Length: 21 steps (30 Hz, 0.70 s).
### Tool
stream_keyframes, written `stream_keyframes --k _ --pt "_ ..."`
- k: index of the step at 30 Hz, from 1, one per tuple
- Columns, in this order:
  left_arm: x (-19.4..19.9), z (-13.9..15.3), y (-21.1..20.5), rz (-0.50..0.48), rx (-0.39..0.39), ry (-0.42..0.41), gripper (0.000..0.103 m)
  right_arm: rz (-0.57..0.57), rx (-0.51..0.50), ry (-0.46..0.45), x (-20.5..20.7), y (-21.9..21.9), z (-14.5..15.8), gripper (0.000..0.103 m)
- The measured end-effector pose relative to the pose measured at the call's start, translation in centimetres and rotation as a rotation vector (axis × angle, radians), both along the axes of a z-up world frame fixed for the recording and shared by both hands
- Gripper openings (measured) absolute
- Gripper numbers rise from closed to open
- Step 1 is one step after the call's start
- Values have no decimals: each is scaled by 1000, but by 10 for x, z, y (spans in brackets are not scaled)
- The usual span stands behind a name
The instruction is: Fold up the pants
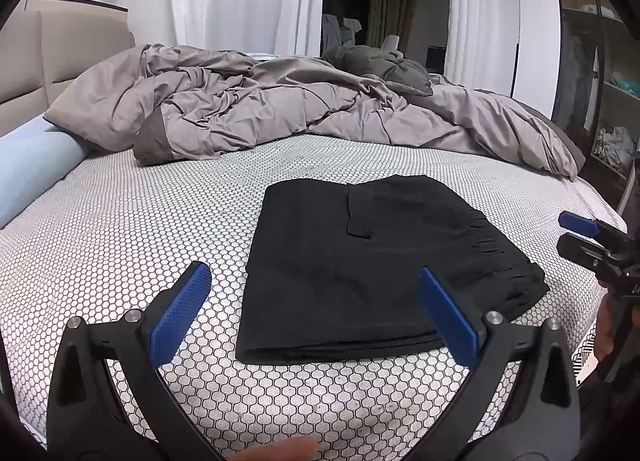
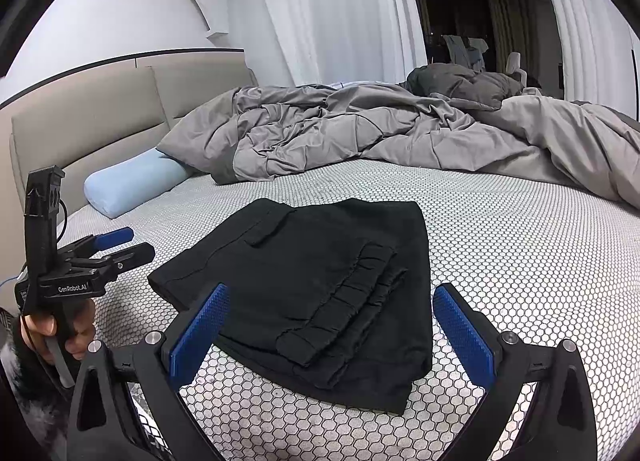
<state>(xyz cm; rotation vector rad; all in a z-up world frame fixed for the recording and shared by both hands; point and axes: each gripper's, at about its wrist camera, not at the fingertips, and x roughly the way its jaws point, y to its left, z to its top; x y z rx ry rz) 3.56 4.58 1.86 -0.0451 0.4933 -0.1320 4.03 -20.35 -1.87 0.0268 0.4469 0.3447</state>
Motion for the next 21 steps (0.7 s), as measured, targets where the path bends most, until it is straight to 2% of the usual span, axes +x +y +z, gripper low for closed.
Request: stream_keyframes --k 21 --pt "0 0 1 -22 10 -12 102 7 -17 -11 1 2 0 103"
